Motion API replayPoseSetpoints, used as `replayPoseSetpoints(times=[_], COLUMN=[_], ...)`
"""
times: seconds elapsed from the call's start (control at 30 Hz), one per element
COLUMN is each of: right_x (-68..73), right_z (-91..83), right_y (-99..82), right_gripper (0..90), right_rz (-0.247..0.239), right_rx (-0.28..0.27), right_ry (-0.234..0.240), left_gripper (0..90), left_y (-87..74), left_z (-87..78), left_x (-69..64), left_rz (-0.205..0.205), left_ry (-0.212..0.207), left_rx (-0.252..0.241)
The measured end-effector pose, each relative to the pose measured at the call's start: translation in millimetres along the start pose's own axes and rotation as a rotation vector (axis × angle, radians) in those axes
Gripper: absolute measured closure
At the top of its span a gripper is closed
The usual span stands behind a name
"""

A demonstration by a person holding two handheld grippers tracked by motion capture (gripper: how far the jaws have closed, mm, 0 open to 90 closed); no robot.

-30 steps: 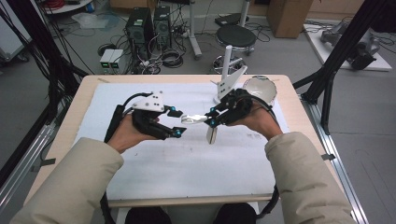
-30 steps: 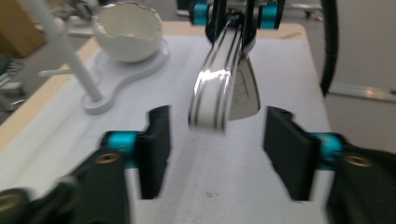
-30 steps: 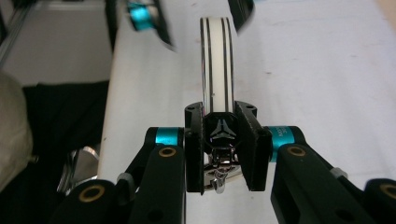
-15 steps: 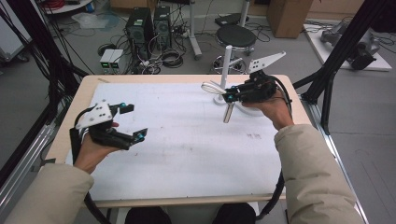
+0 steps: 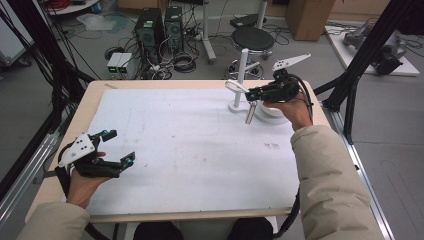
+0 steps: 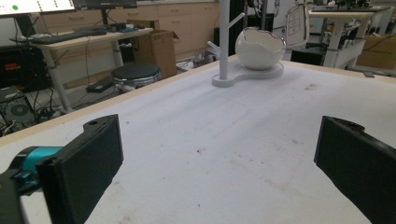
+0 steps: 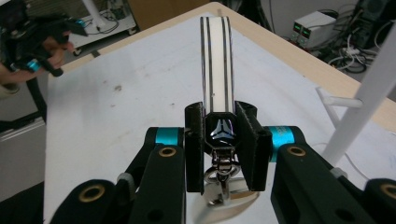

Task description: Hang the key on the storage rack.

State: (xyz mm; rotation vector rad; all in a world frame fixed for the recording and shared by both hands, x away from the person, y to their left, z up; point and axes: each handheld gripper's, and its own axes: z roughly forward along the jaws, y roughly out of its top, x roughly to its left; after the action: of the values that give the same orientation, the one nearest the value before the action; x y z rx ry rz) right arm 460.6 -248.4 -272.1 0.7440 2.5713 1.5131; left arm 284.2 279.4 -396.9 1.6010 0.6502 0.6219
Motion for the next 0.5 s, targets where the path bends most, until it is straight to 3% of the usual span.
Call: replayPoseSetpoints(times=[0.27,0.5], right_x=[-19.7,-30.6], right_z=[8.6,14.8], right_y=[-6.8,-11.2], right_gripper=[74.6,74.6], right_rz=[0.054,0.091], right_rx=[0.024,0.044], right_ry=[-0.039,-0.077], left_gripper=[1.7,1.7], left_y=[-39.3,-52.1], left_z=[-9.9,-14.7], left_x=[0.5,0.6], left_rz=[-0.055,-0.058], left_ry=[0.062,0.101], left_rx=[-0.023,-0.064])
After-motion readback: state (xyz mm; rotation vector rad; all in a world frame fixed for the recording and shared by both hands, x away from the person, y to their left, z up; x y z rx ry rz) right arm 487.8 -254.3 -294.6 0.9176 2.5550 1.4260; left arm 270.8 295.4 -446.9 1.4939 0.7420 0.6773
